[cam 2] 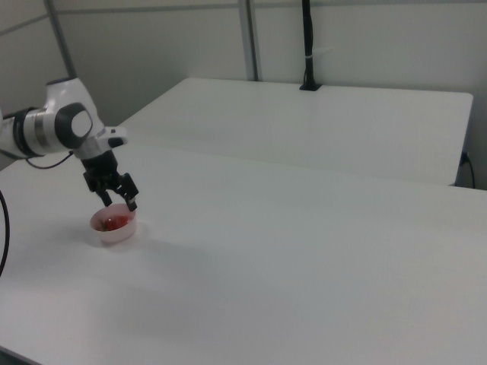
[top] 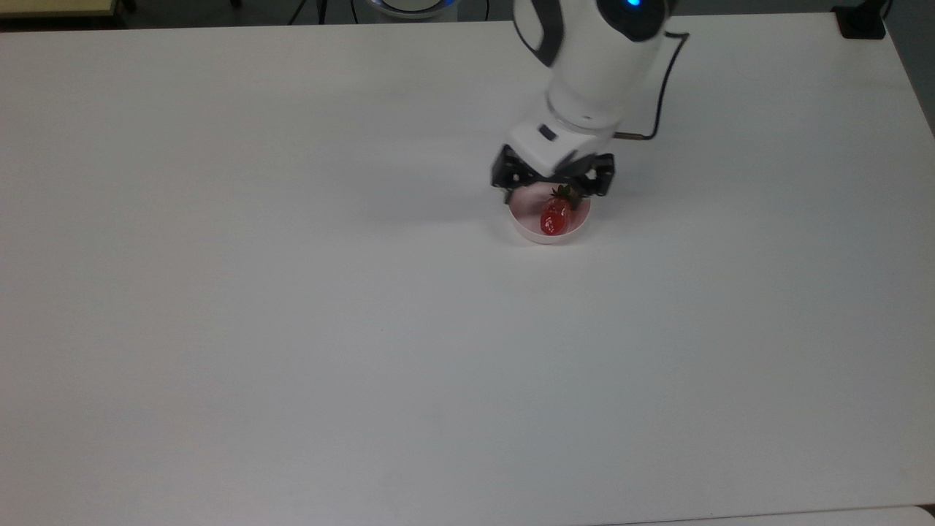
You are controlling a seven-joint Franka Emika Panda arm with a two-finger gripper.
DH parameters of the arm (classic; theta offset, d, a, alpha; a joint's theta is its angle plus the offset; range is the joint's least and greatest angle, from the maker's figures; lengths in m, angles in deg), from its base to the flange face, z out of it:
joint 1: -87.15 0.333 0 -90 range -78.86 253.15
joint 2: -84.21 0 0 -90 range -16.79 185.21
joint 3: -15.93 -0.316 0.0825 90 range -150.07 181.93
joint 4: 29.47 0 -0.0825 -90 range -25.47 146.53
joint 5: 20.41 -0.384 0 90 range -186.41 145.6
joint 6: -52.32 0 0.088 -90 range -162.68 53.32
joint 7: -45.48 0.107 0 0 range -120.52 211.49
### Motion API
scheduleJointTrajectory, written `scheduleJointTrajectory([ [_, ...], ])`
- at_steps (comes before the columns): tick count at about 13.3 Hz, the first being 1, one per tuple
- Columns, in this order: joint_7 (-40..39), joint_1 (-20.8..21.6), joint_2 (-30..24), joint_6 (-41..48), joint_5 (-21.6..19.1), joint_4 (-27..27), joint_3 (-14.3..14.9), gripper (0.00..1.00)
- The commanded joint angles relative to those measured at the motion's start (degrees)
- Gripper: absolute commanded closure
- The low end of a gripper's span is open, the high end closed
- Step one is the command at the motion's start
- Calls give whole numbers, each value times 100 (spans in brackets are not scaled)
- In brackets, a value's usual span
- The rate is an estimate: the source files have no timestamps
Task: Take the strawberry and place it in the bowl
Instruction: 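Lower the strawberry into the bowl and open the gripper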
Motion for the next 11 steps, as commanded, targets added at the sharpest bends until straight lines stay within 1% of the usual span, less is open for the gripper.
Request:
scheduleJointTrajectory([
  [1,-194,-831,-788,1103,90,-351,-151,0],
  [2,-455,-1400,-972,1515,90,-597,-466,0],
  [3,-1050,-2041,-1209,1945,64,-747,-738,0],
  [4,-1421,-2361,-1351,2176,20,-810,-828,0],
  [5,-1651,-2616,-1509,2370,11,-889,-829,0],
  [7,-1715,-2933,-1720,2503,11,-907,-838,0],
  [11,-1715,-2953,-1721,2495,-6,-898,-820,0],
])
